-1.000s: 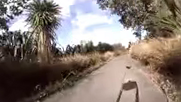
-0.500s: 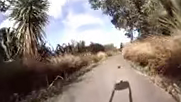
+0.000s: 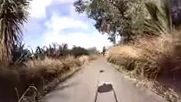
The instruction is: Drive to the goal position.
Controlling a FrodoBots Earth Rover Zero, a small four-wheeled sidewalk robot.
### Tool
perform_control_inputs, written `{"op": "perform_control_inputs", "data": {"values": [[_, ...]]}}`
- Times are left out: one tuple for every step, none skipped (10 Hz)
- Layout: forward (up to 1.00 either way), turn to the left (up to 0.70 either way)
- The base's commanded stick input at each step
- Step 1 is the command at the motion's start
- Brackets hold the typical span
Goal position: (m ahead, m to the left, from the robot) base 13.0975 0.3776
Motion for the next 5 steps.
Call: {"op": "perform_control_inputs", "data": {"values": [[0.0,0.0],[0.0,0.0],[0.0,0.0],[0.0,0.0],[0.0,0.0]]}}
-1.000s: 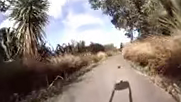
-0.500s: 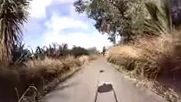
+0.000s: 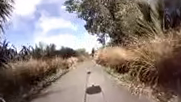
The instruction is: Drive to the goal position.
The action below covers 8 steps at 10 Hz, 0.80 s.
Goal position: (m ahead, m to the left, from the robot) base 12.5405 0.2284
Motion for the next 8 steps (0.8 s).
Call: {"op": "perform_control_inputs", "data": {"values": [[0.0,0.0],[0.0,0.0],[0.7,0.0],[0.7,0.0],[0.7,0.0],[0.7,0.0],[0.7,0.0],[0.7,0.0]]}}
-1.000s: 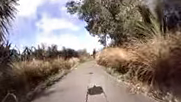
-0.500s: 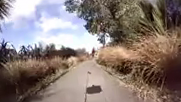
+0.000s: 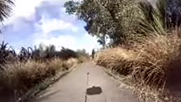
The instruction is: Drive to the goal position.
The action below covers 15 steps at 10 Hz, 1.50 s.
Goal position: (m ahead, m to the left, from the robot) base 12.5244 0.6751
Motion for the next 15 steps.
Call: {"op": "perform_control_inputs", "data": {"values": [[0.7,0.0],[0.7,0.0],[0.7,0.0],[0.7,0.0],[0.7,0.0],[0.7,0.0],[0.7,0.0],[0.7,0.0],[0.7,0.0],[0.7,0.0],[0.7,0.0],[0.7,0.0],[0.7,0.0],[0.7,0.0],[0.7,0.0]]}}
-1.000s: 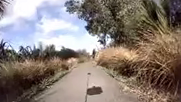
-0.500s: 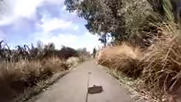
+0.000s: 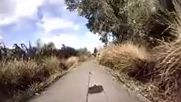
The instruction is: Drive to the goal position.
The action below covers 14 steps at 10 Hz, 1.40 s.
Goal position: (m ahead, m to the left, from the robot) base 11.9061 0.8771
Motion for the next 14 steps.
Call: {"op": "perform_control_inputs", "data": {"values": [[0.7,0.0],[0.7,0.0],[0.7,0.0],[0.7,0.0],[0.7,0.0],[0.7,0.0],[0.7,0.0],[0.7,0.0],[0.7,0.0],[0.7,0.0],[0.7,0.0],[0.7,0.0],[0.7,0.0],[0.7,0.0]]}}
